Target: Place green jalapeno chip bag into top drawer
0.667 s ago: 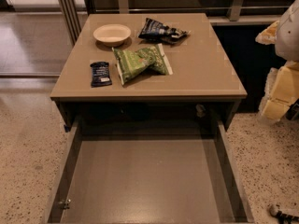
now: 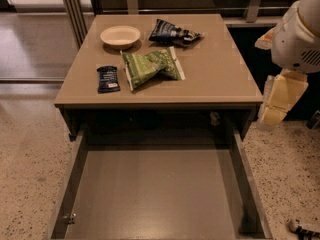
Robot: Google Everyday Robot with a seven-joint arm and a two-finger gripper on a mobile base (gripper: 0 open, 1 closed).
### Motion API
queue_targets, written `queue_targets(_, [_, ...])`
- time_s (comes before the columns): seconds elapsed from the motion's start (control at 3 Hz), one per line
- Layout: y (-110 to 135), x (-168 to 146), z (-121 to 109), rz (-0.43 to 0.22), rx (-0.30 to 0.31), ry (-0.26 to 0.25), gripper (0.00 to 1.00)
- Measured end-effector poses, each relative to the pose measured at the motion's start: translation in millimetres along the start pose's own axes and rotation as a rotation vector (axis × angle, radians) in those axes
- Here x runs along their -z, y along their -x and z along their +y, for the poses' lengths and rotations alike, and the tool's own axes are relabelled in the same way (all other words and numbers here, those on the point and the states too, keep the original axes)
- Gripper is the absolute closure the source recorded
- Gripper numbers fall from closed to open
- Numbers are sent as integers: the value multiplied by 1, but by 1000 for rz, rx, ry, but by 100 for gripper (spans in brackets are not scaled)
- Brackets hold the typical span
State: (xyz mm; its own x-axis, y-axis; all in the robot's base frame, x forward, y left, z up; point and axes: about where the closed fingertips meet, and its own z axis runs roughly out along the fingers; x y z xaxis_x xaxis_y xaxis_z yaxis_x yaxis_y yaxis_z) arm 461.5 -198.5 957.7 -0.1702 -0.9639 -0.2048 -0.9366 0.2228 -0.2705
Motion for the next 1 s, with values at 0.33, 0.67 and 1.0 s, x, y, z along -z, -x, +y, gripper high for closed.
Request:
queue_targets(0.33, [14, -30, -13, -42, 33, 11, 0])
queue_targets(0.67, [31, -54, -28, -77, 66, 3, 0])
queue_targets(1.0, [52, -67, -49, -107, 105, -39, 0])
